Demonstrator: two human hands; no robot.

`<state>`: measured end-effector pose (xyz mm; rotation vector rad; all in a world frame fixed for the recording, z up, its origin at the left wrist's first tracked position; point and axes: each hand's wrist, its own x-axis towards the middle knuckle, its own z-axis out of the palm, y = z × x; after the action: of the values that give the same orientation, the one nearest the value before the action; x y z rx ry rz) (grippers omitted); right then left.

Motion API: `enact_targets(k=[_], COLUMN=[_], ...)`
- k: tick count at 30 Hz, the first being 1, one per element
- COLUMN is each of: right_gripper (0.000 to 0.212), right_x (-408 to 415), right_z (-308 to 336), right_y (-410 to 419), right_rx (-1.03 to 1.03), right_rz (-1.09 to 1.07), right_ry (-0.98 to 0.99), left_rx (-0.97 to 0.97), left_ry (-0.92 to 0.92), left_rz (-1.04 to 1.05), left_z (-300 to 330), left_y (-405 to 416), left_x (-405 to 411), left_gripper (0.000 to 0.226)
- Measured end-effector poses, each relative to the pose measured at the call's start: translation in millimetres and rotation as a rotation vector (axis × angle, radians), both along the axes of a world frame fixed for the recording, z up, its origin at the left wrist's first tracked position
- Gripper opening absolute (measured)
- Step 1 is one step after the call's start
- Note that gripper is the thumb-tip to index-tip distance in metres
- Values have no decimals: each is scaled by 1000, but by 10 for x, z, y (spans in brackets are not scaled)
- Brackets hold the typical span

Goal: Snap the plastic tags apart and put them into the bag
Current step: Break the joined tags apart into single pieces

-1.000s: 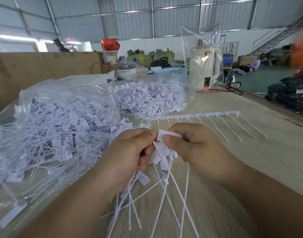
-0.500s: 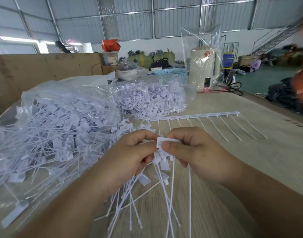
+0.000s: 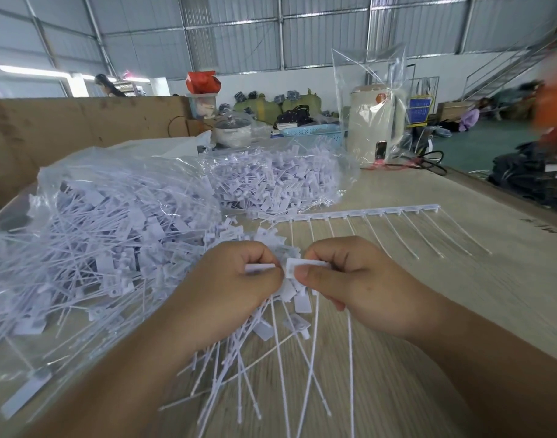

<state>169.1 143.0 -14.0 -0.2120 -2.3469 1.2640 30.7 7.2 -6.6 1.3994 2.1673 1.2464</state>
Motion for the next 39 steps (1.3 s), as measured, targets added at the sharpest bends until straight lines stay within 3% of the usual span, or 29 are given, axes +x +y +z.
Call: enact_targets(k=[3, 7, 11, 22, 28, 35, 39], right_gripper=[39, 36, 35, 31, 30, 32, 29], right_x=[-3, 1, 8, 25, 28, 19, 23], right_z=[-12, -16, -29, -29, -31, -33, -26], right_y=[12, 21, 20, 21, 18, 21, 18], right_rx=[6, 9, 10, 23, 10, 30, 24], right_rz=[-25, -27, -24, -18, -22, -25, -26], right_ry=[-35, -70, -82, -101, -114, -110, -121], left_rx=[26, 57, 120, 132, 143, 134, 81], left_ry=[89, 125, 174, 130, 202, 307, 519], left_rz=[38, 87, 132, 91, 100, 168, 201], left_z=[3, -25, -39, -50, -81, -106, -124], left_y=[-15, -12, -14, -19, -1, -7, 8], left_x=[-35, -91, -96, -96, -152, -338, -399], left_gripper=[6, 20, 11, 31, 28, 34, 26])
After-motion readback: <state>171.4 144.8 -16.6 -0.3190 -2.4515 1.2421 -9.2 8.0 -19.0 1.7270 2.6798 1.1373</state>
